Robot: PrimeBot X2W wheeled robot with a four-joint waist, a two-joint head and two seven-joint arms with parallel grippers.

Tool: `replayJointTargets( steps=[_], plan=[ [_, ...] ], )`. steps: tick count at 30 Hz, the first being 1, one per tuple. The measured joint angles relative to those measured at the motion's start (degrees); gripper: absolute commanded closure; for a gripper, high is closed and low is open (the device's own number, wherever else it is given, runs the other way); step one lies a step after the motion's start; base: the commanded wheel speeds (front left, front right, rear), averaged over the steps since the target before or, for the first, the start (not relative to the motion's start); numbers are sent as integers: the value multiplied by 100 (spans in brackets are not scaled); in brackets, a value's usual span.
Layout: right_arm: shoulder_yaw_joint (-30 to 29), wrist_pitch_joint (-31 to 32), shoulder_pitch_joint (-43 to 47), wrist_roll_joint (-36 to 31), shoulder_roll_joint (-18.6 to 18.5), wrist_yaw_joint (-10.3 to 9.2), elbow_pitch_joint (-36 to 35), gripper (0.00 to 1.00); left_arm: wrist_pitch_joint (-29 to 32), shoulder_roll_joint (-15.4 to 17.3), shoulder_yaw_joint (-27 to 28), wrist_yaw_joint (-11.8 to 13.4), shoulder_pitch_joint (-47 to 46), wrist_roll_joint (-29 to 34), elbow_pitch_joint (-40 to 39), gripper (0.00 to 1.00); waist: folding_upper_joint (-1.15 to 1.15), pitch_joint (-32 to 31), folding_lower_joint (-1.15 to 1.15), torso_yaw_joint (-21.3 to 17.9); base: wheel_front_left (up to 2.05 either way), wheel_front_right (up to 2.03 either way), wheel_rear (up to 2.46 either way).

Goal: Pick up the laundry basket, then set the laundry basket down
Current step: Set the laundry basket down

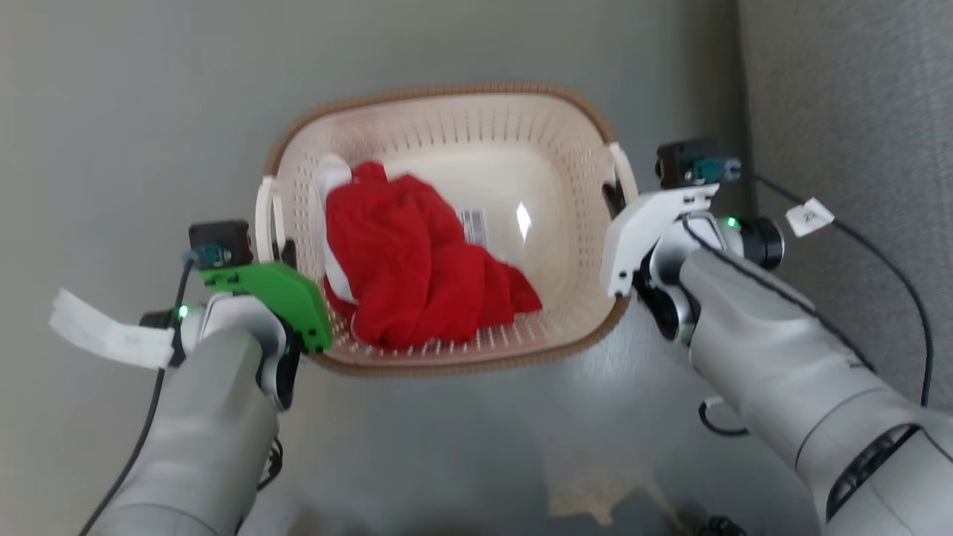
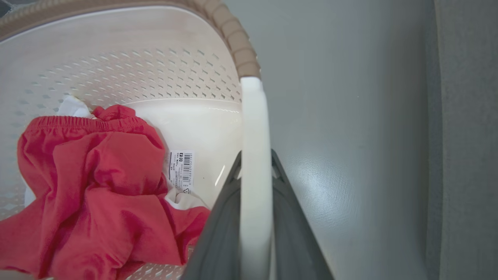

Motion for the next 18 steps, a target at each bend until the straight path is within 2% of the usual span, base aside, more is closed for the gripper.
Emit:
replayJointTargets(
  steps=[18],
  plan=[
    [-138, -431, -901, -5, -36, 0, 201, 100, -253, 3, 2, 85, -881, 97, -112, 100, 0, 1449, 0, 89, 0, 0, 0]
  ],
)
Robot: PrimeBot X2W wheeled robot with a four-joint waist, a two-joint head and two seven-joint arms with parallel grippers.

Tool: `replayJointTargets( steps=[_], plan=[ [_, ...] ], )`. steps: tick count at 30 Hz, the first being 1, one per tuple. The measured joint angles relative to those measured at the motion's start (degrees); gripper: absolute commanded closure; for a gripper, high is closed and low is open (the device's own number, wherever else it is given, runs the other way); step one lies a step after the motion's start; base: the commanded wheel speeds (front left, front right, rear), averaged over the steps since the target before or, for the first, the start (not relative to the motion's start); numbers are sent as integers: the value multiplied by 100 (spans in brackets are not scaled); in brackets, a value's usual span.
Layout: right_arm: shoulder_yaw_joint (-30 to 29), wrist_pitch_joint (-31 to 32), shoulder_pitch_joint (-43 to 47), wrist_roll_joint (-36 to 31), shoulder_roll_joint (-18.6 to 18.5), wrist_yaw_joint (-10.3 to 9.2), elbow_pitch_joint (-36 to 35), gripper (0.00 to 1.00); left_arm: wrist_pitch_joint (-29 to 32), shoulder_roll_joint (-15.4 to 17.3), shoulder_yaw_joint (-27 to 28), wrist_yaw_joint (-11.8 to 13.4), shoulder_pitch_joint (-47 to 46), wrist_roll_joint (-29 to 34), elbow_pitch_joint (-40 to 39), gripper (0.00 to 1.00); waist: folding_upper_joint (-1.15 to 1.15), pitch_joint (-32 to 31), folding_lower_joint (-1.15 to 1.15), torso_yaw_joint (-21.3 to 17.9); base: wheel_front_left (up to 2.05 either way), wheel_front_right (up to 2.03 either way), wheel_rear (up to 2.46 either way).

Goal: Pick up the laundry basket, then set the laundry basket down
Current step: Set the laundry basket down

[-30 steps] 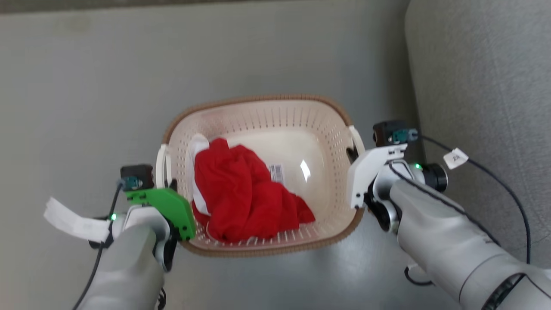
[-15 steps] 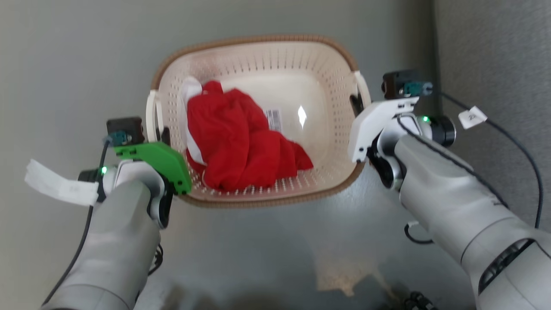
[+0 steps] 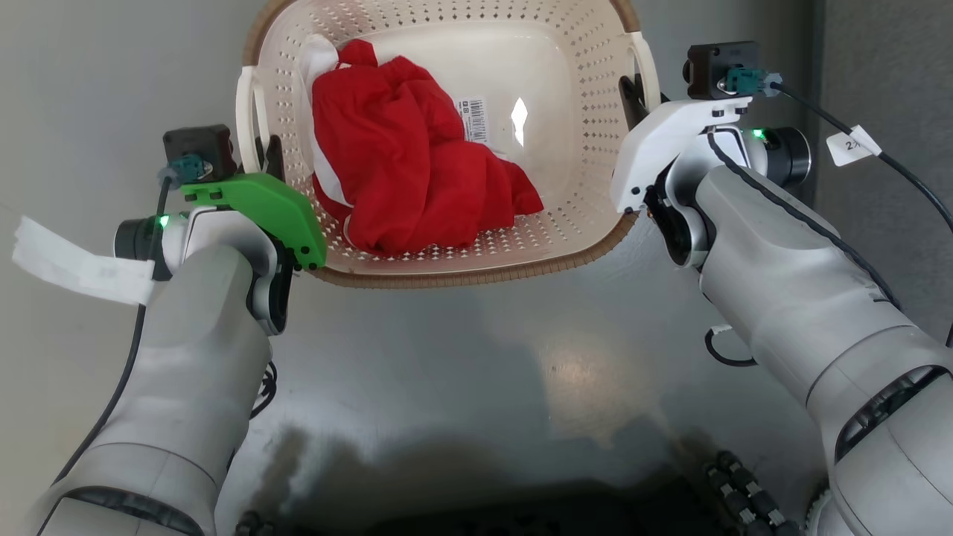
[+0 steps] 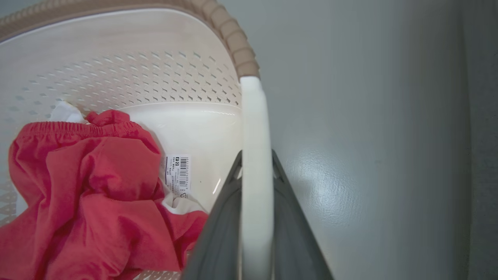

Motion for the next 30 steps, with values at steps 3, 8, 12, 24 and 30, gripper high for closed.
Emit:
replayJointTargets(
  steps=[3, 8, 12, 24, 30],
  plan=[
    [2, -24, 0, 0, 9, 0, 32, 100, -12, -4, -7, 0, -2, 23, 27, 100, 0, 173, 0, 14, 0, 0, 0],
    [3, -65, -26, 1, 18, 1, 45, 100, -58, -7, -8, -1, -87, 45, 83, 100, 0, 362, 0, 28, 0, 0, 0],
    [3, -127, -136, 1, 16, 1, 53, 100, -109, -7, -7, -1, -178, 53, 107, 100, 0, 447, 0, 22, 0, 0, 0],
    [20, -235, -344, 1, 14, 1, 108, 100, -212, -1, -9, -3, -400, 103, 175, 100, 0, 703, 0, -30, 0, 0, 0],
    [26, -261, -344, 2, 13, 1, 114, 92, -261, -1, -9, -3, -424, 119, 201, 100, 0, 725, 0, -32, 0, 0, 0]
  ],
)
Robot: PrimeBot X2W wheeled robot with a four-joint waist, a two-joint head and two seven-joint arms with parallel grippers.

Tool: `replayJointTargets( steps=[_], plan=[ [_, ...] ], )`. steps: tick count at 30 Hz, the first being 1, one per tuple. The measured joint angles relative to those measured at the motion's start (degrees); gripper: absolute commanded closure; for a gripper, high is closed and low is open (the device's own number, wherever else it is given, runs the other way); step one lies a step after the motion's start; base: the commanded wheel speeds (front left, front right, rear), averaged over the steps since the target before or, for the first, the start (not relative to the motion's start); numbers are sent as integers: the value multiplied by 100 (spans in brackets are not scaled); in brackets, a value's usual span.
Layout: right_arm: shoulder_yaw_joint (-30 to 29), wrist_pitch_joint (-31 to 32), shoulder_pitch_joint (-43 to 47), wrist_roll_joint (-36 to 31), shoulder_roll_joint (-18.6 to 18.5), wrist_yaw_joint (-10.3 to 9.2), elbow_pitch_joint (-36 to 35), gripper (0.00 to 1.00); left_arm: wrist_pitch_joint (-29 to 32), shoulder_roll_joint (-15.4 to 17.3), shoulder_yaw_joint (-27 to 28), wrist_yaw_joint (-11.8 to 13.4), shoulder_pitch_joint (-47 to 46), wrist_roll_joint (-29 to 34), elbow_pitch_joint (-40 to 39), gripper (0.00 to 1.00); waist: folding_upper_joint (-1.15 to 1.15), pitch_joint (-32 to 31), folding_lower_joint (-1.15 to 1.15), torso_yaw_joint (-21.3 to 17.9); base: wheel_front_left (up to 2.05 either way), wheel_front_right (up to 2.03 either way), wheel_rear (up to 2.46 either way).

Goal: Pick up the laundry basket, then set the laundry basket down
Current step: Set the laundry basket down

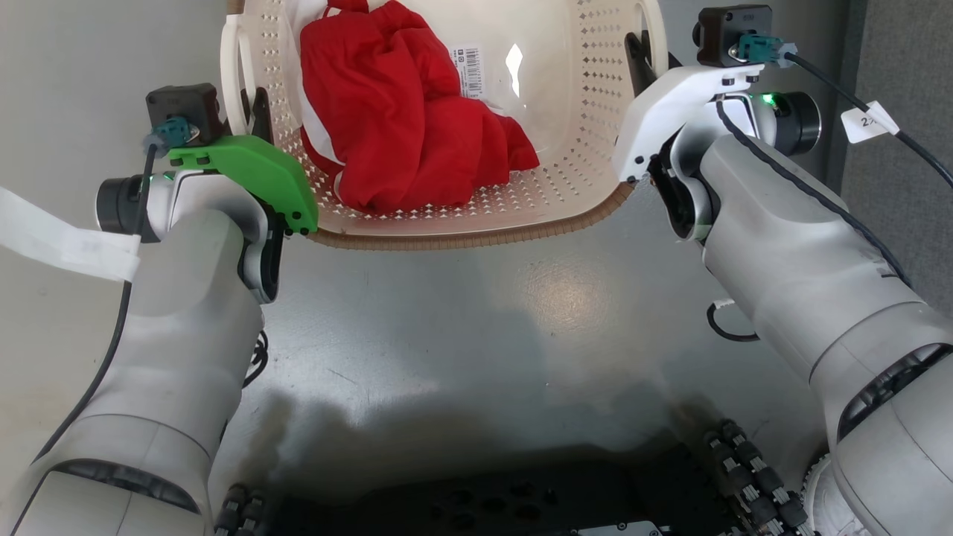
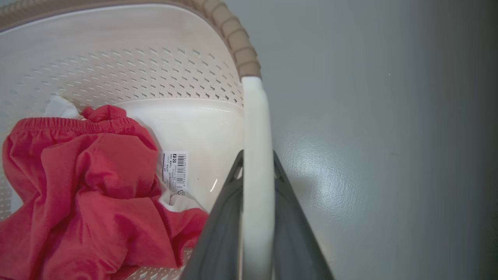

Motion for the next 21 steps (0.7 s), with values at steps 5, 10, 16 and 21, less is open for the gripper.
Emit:
replayJointTargets(
  steps=[5, 10, 16, 21],
  plan=[
    [4, -49, -4, 1, -25, -1, 37, 22, -15, -9, 11, 1, -37, 0, 94, 45, 0, -12, 0, 2, 0, 0, 0],
    [5, -74, -13, 1, -26, -1, 69, 0, -14, 48, 45, 4, -36, 0, 187, 0, 0, -43, 0, 13, 0, 0, 0],
    [15, -92, -13, 2, -26, -1, 85, 0, -14, 54, 58, 4, -36, 0, 223, 0, 0, -100, 0, 26, 0, 0, 0],
    [20, -93, -13, 3, -27, -1, 136, 0, -15, 54, 59, 3, -36, 1, 257, 0, 0, -218, 0, 29, 0, 0, 0]
  ],
)
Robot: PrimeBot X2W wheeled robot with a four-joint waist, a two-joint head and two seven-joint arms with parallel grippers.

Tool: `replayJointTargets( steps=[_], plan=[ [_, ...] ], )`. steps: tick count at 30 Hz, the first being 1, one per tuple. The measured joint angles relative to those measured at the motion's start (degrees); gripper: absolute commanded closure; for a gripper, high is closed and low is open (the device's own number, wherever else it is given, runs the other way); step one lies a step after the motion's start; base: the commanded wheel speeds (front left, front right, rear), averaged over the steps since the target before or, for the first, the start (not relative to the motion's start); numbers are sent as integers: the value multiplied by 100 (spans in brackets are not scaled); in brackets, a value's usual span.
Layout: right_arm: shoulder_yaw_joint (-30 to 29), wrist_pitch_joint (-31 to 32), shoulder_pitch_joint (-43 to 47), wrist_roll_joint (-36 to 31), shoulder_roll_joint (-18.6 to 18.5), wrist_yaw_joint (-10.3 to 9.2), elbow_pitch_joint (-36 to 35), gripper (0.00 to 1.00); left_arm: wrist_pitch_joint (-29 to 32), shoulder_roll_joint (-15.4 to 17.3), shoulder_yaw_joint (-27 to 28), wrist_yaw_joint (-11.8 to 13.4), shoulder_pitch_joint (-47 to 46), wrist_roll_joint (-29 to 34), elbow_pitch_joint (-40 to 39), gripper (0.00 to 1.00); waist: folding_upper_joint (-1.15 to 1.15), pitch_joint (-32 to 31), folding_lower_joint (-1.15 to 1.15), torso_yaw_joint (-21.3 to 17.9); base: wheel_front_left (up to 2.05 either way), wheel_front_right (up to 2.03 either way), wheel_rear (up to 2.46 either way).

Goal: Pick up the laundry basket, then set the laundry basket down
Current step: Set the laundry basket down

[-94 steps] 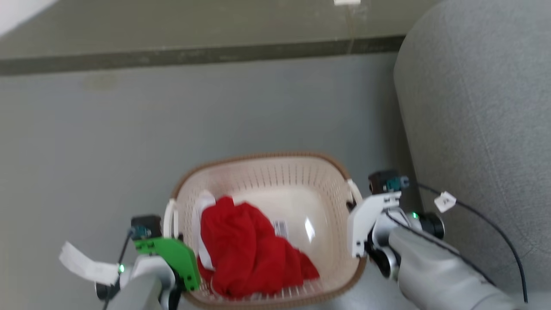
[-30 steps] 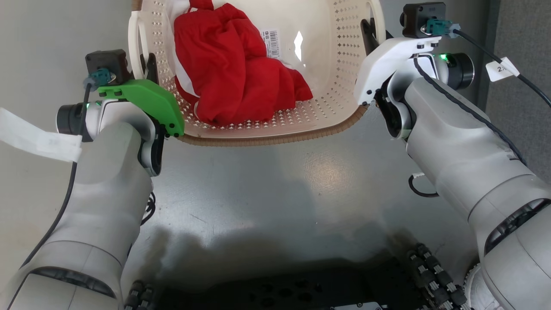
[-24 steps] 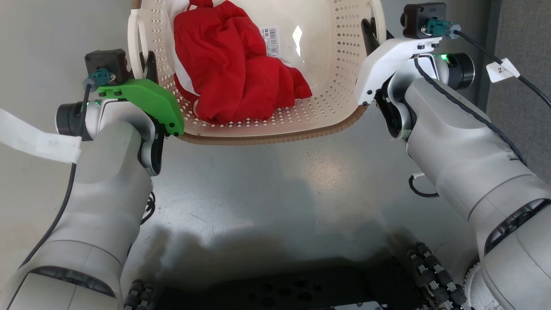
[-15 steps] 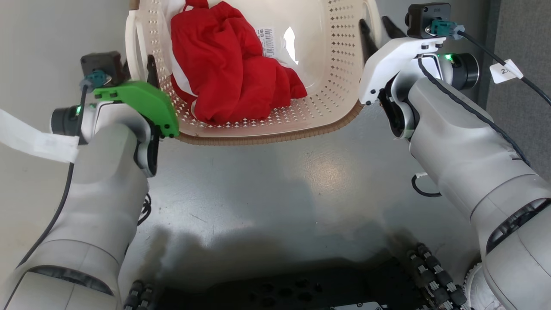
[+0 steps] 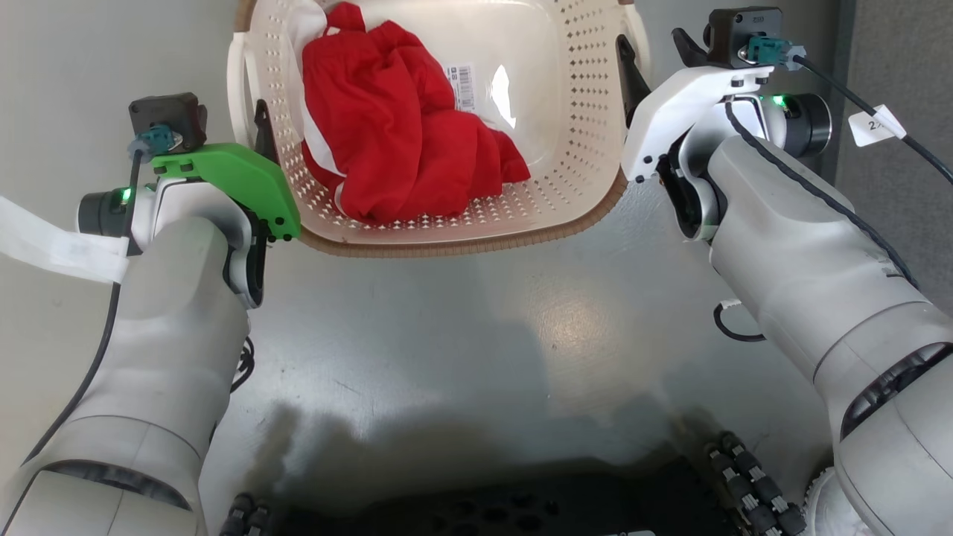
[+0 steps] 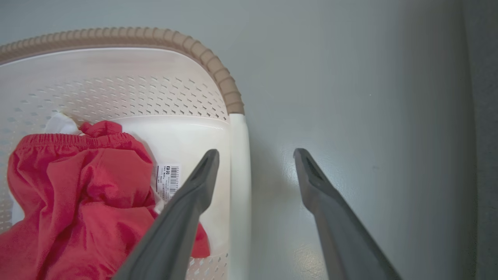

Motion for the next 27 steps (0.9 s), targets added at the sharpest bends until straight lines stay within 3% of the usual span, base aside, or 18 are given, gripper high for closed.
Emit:
replayJointTargets(
  steps=[11, 27],
  plan=[
    [-102, -24, 1, -33, 0, 0, -132, 0, -1, 107, 122, -8, 10, 240, -454, 0, 0, -453, 0, -10, 0, 0, 0],
    [-927, -32, 172, -939, -207, 0, -1128, 0, -2, 407, 735, 41, 822, 690, -2018, 0, 0, -1391, 0, -51, 0, 0, 0]
  ],
)
